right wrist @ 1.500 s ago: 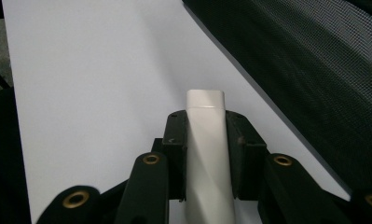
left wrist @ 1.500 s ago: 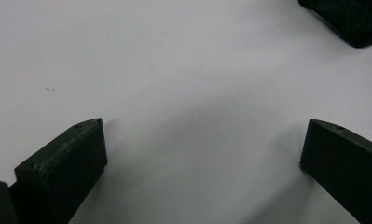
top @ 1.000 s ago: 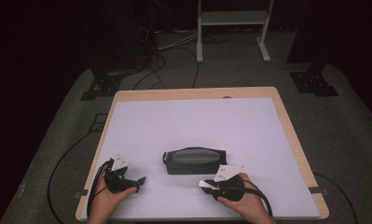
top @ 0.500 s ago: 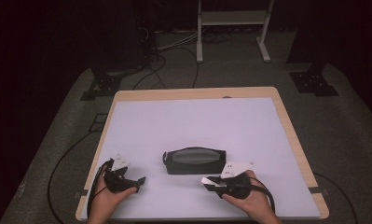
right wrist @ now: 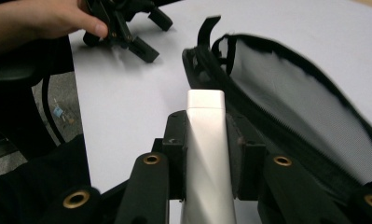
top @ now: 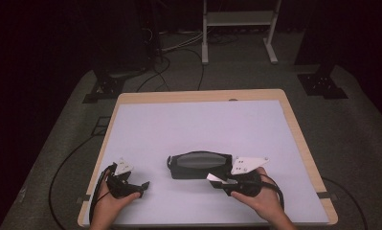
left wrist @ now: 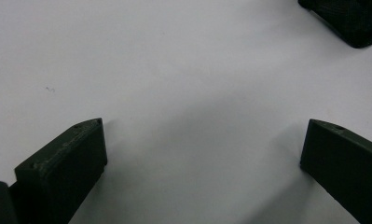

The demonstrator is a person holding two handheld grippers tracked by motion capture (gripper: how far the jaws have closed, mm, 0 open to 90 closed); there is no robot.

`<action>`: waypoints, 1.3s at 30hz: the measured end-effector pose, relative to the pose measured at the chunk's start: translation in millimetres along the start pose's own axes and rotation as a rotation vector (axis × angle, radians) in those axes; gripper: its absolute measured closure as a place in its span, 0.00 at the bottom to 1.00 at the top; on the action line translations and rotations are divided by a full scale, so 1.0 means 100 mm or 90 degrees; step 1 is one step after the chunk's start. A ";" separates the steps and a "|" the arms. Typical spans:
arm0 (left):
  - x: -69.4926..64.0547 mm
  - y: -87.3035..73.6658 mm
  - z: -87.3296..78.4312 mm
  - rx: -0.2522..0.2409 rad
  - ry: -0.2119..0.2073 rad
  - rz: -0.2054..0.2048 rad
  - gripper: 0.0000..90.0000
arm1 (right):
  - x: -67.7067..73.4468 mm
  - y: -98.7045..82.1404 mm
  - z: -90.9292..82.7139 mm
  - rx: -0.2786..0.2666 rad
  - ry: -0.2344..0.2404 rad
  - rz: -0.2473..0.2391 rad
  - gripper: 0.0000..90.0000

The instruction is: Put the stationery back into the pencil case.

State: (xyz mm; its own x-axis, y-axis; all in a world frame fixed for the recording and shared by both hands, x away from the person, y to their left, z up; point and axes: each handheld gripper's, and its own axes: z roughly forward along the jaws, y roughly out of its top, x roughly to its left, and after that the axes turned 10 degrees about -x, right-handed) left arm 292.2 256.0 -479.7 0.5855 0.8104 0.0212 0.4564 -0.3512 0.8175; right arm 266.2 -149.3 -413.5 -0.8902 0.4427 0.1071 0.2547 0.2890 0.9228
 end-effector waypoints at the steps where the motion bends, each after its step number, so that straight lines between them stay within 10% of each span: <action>1: 0.00 0.00 0.00 0.000 0.000 0.000 0.00 | 0.00 0.02 -0.01 -0.002 0.000 0.001 0.78; 39: 0.00 0.00 0.00 0.001 -0.001 0.000 0.00 | -0.48 0.53 0.24 0.016 0.027 -0.042 0.78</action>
State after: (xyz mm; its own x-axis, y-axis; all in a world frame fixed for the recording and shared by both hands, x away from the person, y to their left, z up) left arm 292.2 256.2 -479.6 0.5863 0.8098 0.0201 0.4575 -0.3515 0.8168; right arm 331.9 -134.8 -378.9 -0.9206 0.3857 0.0620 0.2037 0.3385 0.9186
